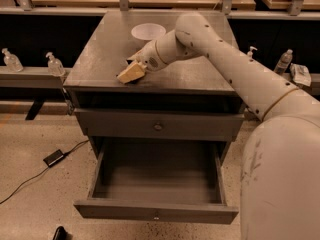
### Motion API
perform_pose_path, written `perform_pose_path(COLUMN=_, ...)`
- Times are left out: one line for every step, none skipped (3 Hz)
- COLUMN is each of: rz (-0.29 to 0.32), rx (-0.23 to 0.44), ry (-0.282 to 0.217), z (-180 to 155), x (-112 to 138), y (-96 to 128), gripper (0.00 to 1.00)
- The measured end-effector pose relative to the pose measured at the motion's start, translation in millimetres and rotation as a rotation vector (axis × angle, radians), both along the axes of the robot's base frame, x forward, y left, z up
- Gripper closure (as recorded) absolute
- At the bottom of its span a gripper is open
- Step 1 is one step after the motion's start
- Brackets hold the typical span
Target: Place rxbar blueberry into middle drawer
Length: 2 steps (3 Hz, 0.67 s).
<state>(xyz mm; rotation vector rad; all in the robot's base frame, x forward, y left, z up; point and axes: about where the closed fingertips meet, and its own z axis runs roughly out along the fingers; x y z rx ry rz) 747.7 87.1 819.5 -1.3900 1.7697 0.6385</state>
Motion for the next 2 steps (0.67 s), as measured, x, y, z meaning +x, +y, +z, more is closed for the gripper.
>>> perform_pose_path(rz=0.0, rx=0.0, ry=0.0, z=0.1, x=0.0, y=0.0, gripper=1.0)
perform_pose_path(rz=0.0, rx=0.0, ry=0.0, z=2.4, x=0.0, y=0.0, gripper=1.0)
